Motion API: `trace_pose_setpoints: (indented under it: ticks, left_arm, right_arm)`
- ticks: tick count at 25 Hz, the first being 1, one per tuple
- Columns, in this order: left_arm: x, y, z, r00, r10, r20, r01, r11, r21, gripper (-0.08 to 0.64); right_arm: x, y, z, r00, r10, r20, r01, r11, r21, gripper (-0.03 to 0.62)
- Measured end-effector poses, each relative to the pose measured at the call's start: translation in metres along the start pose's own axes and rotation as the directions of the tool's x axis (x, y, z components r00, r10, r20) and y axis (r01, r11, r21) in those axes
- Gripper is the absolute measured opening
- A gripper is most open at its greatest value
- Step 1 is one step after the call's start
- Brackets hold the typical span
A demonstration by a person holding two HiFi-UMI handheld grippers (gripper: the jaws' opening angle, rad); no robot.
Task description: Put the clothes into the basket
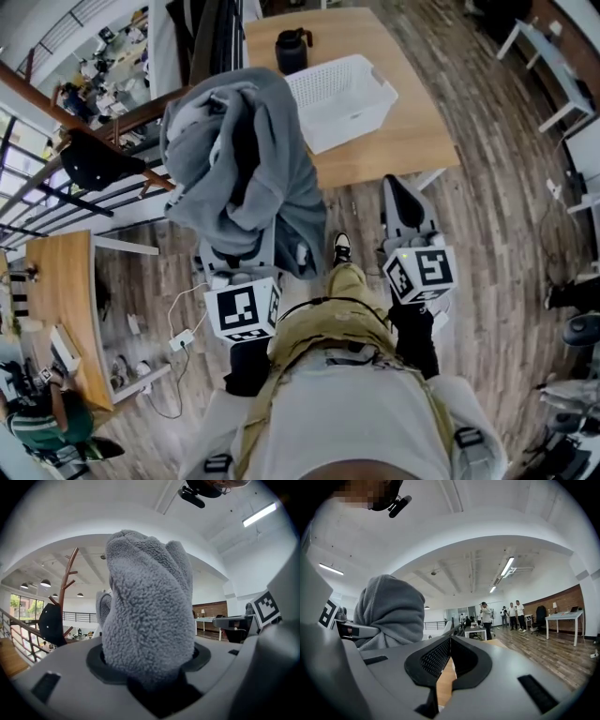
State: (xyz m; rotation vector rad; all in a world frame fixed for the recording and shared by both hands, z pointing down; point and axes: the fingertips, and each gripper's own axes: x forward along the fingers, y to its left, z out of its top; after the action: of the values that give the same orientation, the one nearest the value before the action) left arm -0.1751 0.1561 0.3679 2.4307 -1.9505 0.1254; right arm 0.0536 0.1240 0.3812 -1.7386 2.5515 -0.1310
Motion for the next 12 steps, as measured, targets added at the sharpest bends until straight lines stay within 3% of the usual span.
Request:
trace_pose_setpoints:
  ticks: [12]
  left_arm:
    - [0.160,-0.026,0.028,0.999,0.037,0.006,-0.037,0.999,0.006,0.284]
  right_arm:
    - [0.131,-0.112,0.031,0.999,0.048,0.017,-0.048,0.999,-0.001,0.021]
